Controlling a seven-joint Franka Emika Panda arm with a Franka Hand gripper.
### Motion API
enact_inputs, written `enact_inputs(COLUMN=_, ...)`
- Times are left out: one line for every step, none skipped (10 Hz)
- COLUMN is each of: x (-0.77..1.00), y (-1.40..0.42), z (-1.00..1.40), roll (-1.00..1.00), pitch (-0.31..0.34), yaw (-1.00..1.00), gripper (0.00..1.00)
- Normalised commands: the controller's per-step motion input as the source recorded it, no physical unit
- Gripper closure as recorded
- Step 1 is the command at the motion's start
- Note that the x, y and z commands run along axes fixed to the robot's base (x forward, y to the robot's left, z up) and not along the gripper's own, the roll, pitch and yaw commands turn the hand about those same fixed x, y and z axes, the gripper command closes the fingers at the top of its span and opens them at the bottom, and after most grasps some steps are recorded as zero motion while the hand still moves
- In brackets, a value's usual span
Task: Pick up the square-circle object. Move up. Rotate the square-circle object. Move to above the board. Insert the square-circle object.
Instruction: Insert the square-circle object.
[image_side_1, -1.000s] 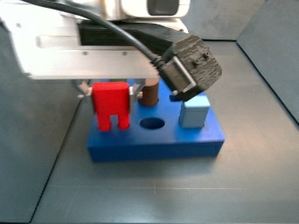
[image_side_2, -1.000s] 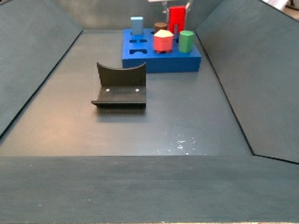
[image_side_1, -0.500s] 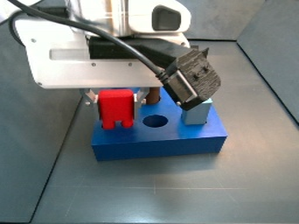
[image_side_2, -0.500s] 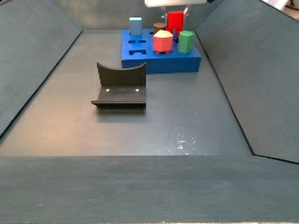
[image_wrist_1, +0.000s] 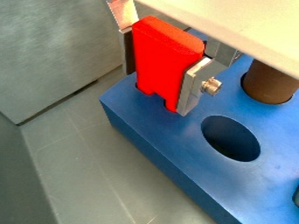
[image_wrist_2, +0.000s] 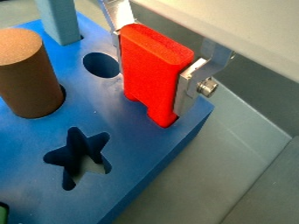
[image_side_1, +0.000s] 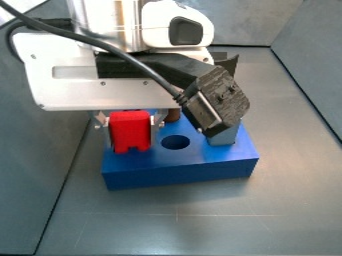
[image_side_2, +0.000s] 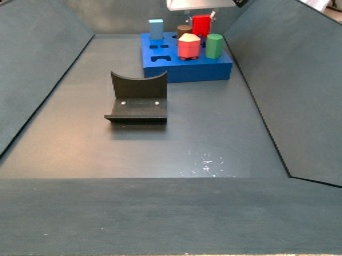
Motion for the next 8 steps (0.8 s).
enact_inputs(x=0.0, y=0.0, z=-0.03, roll=0.0, pitch=0.0, yaw=0.0, gripper=1.0)
enact_inputs(x=-0.21, y=0.0, z=-0.92, roll=0.04, pitch=-0.19, yaw=0.0, gripper=1.0)
enact_inputs(x=-0.19, y=-0.07, z=-0.92, roll=0.0, pitch=-0.193, yaw=0.0, gripper=1.0)
enact_inputs(x=-0.11, y=-0.1, z=-0.96, roll=0.0, pitch=-0.169, yaw=0.0, gripper=1.0)
enact_inputs(x=0.0, y=0.0, z=-0.09, roll=-0.04, pitch=0.0, yaw=0.0, gripper=1.0)
enact_inputs(x=0.0, y=0.0, z=-0.12, roll=0.0, pitch=-0.013, yaw=0.0, gripper=1.0)
enact_inputs(x=-0.23, y=0.0, z=-0.78, roll=-0.01, pitch=-0.251, yaw=0.0, gripper=1.0)
enact_inputs(x=-0.24, y=0.0, z=-0.88, roll=0.0, pitch=-0.204, yaw=0.0, gripper=1.0)
